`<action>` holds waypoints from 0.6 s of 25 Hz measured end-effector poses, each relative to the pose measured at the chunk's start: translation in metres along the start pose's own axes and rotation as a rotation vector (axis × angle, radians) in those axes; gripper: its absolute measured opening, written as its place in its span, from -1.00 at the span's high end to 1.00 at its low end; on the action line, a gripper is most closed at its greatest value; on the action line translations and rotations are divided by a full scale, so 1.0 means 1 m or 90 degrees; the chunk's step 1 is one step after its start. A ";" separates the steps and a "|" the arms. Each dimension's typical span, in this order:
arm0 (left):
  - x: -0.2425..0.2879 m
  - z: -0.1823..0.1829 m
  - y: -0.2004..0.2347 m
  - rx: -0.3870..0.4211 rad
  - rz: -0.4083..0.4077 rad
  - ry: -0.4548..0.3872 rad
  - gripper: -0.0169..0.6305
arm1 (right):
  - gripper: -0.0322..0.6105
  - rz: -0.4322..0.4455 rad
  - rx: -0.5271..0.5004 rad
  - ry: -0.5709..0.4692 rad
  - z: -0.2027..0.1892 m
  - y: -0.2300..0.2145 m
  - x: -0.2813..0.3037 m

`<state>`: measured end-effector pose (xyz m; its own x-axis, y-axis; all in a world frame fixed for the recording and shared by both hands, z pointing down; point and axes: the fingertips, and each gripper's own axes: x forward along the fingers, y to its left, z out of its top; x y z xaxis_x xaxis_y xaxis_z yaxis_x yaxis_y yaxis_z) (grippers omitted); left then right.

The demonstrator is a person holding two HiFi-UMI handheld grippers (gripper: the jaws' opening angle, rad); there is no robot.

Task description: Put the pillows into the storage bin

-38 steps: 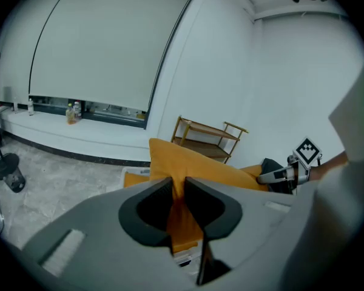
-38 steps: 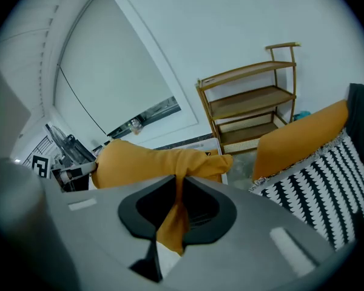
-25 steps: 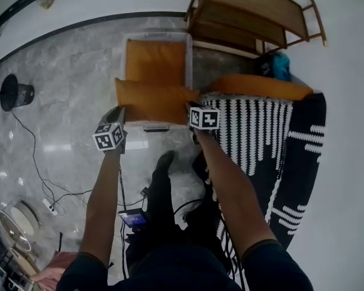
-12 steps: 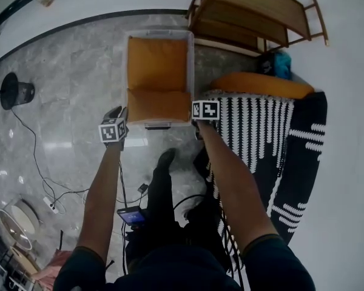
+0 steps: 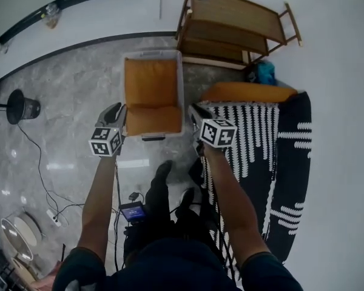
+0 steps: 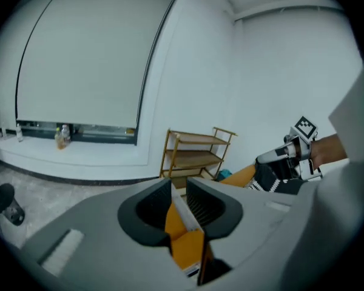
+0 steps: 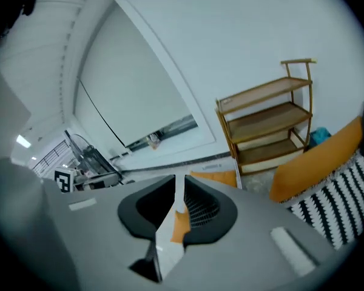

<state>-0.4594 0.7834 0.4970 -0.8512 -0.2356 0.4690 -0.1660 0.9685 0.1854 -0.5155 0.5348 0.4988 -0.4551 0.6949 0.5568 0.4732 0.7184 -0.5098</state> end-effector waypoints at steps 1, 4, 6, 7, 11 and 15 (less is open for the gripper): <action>-0.012 0.021 -0.011 0.017 -0.007 -0.022 0.72 | 0.74 0.014 -0.012 -0.034 0.017 0.014 -0.024; -0.056 0.077 -0.045 0.057 -0.023 -0.085 0.73 | 0.86 0.043 -0.075 -0.113 0.061 0.053 -0.100; -0.092 0.104 -0.071 0.080 -0.024 -0.119 0.74 | 0.87 0.061 -0.113 -0.135 0.074 0.076 -0.151; -0.111 0.117 -0.085 0.091 -0.022 -0.136 0.74 | 0.87 0.071 -0.127 -0.144 0.078 0.087 -0.176; -0.193 0.157 -0.137 0.115 -0.002 -0.209 0.75 | 0.87 0.113 -0.181 -0.195 0.089 0.130 -0.274; -0.273 0.173 -0.176 0.139 0.019 -0.263 0.76 | 0.87 0.146 -0.231 -0.240 0.081 0.173 -0.351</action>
<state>-0.2843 0.6912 0.1871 -0.9768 -0.1987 0.0795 -0.2016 0.9790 -0.0304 -0.3353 0.4179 0.1619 -0.5168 0.8425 0.1520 0.7899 0.5377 -0.2948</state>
